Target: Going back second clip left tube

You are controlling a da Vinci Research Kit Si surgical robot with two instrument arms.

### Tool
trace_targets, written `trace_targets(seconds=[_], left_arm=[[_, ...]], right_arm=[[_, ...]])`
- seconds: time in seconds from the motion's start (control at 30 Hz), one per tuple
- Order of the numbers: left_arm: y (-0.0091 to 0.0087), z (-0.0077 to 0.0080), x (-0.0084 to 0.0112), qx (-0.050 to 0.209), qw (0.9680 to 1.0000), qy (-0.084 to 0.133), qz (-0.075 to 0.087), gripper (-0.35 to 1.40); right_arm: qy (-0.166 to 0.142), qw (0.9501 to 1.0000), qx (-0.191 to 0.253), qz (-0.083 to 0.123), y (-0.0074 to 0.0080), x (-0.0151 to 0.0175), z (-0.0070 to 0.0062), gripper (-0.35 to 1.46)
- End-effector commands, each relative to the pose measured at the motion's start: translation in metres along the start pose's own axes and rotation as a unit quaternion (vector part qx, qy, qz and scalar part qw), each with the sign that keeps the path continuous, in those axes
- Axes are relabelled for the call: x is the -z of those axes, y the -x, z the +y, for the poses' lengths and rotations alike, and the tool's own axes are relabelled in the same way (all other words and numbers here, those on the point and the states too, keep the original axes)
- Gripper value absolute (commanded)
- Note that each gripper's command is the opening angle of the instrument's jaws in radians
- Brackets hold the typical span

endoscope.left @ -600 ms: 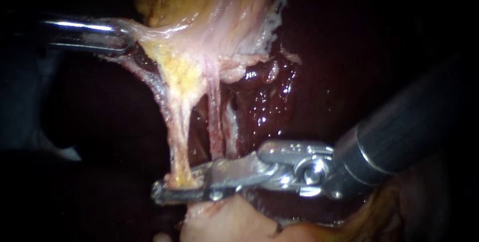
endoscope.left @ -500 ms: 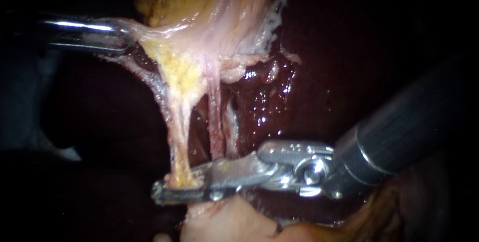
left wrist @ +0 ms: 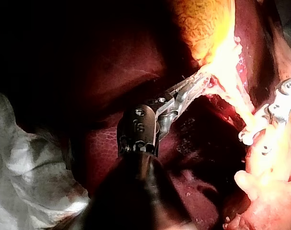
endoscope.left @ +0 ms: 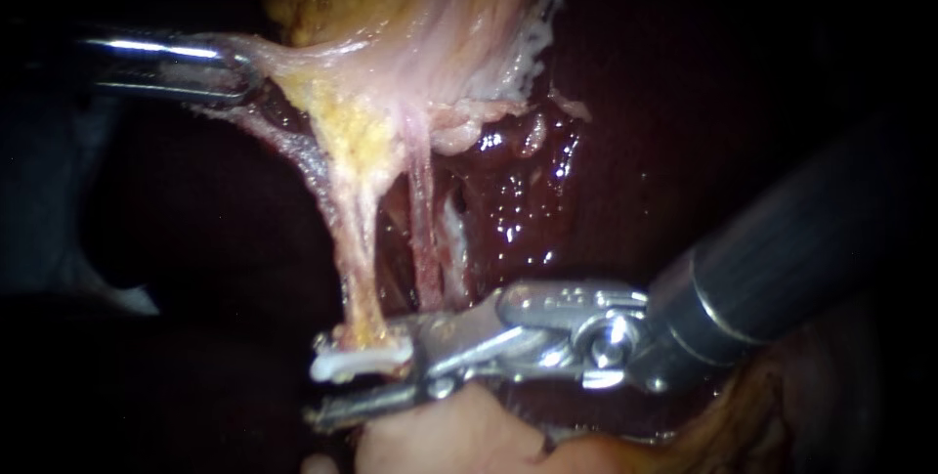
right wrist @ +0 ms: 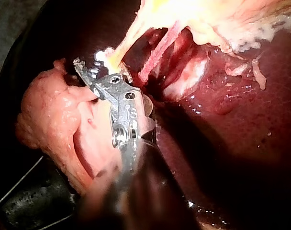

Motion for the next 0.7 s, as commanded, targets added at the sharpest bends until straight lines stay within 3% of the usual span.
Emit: trace_targets(seconds=[0.03, 0.17, 0.33, 0.7], left_arm=[[0.0000, 0.0000, 0.0000, 0.000, 1.0000, 0.000, 0.000, -0.35], [0.0000, 0.0000, 0.0000, 0.000, 1.0000, 0.000, 0.000, -0.35], [0.0000, 0.0001, 0.0000, 0.000, 1.0000, 0.001, -0.001, -0.35], [0.0001, 0.0001, -0.0001, 0.000, 1.0000, 0.001, 0.000, -0.35]], right_arm=[[0.005, 1.0000, 0.000, 0.001, 0.0000, 0.0000, 0.0001, 0.48], [0.028, 0.9996, -0.001, 0.006, -0.0001, -0.0001, 0.0007, 0.49], [0.053, 0.9980, 0.033, 0.009, -0.0003, -0.0003, 0.0018, 0.50], [0.114, 0.9878, 0.105, 0.008, -0.0002, 0.0010, 0.0049, 0.50]])
